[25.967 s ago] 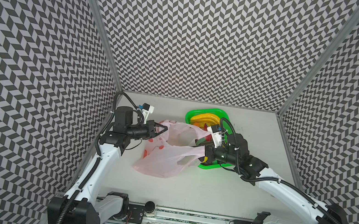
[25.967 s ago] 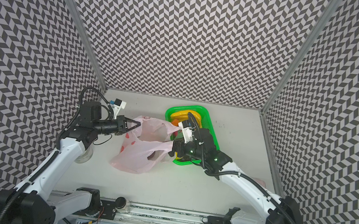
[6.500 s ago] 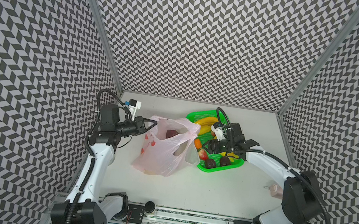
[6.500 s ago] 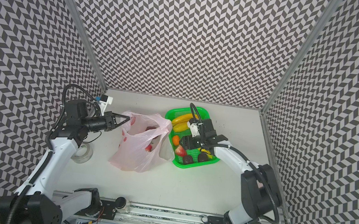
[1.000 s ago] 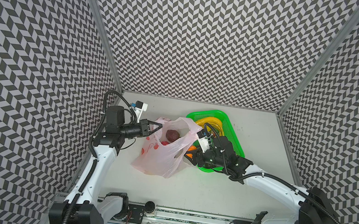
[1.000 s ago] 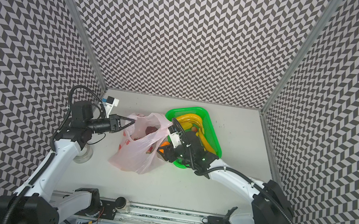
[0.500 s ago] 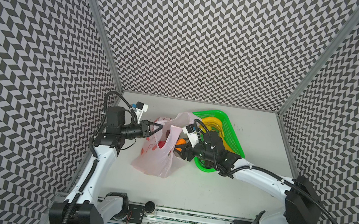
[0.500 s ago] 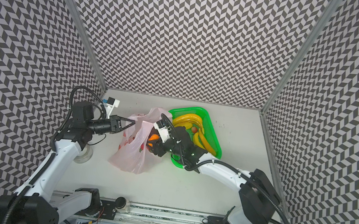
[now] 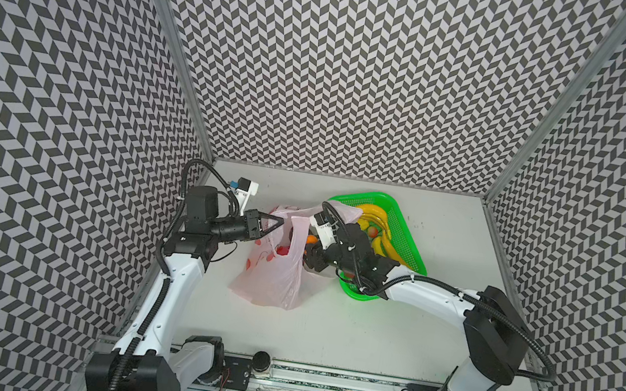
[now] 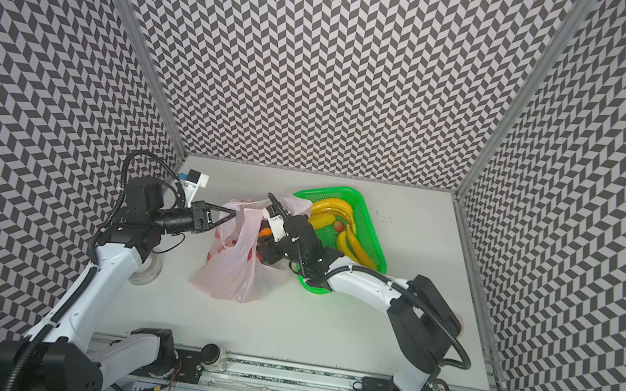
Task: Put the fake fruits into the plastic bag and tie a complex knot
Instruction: 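Lower the orange into the pink bag and open the right gripper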
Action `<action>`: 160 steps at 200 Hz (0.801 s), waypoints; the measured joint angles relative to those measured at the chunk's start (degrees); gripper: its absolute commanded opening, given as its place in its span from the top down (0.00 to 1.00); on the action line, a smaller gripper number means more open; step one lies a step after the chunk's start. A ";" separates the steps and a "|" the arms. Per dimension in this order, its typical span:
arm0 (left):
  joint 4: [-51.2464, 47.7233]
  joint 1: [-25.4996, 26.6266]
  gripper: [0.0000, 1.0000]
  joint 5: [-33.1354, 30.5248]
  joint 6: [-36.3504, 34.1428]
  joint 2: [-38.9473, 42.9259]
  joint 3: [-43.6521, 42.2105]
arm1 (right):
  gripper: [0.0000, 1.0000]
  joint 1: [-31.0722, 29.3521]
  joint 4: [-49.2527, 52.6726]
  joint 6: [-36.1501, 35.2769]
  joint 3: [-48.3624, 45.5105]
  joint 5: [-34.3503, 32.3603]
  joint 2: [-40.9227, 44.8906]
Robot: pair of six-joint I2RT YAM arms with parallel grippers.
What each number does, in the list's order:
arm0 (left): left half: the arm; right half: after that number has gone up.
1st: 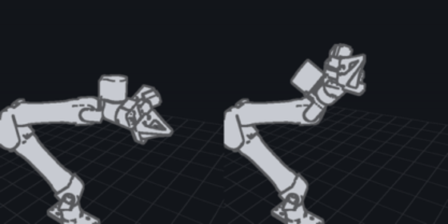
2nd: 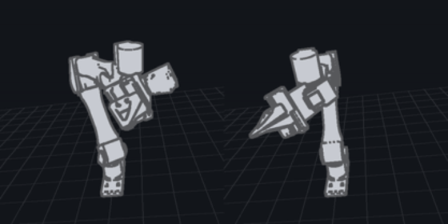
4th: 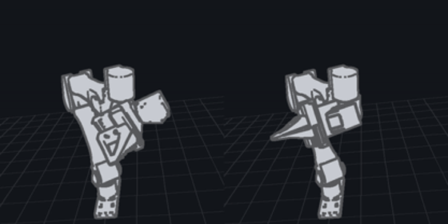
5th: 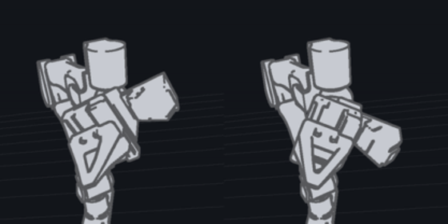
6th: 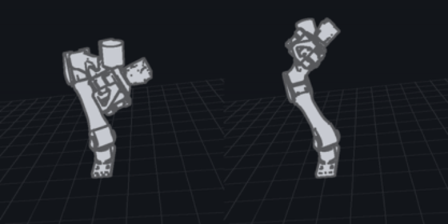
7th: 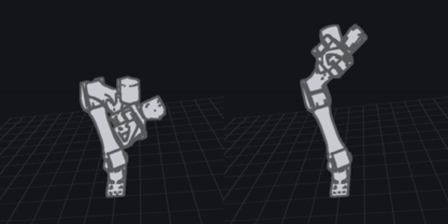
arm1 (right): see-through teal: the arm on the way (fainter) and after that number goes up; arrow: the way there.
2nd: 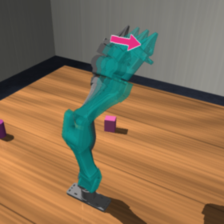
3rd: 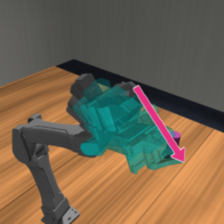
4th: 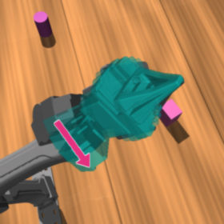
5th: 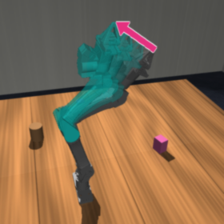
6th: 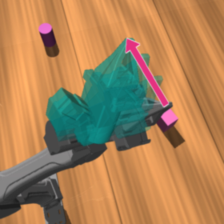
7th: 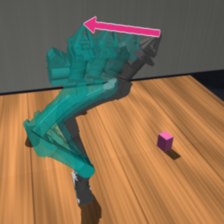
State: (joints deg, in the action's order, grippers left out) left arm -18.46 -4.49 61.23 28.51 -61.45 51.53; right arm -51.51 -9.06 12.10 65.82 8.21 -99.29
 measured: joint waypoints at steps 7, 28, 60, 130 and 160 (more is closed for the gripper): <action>-0.02 0.00 1.00 0.00 -0.02 0.02 0.00 | 0.44 0.07 0.17 0.07 0.26 -0.28 -0.26; 0.00 0.00 1.00 0.00 -0.04 0.02 0.00 | 0.39 0.31 0.96 0.15 0.87 -0.55 -0.81; 0.00 0.00 1.00 0.00 -0.17 0.02 0.00 | 0.32 0.37 1.40 0.00 1.01 -0.59 -0.92; -0.02 0.00 1.00 -0.02 -0.17 0.00 0.00 | 0.29 0.42 1.49 -0.28 1.01 -0.98 -0.90; -0.02 0.00 1.00 -0.04 -0.17 0.02 0.00 | 0.29 0.42 1.90 -0.33 0.92 -1.09 -0.46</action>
State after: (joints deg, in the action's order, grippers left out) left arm -18.48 -4.49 61.19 28.34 -61.43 51.53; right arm -51.09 -7.16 11.77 66.74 7.11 -99.74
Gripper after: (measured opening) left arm 0.049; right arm 0.710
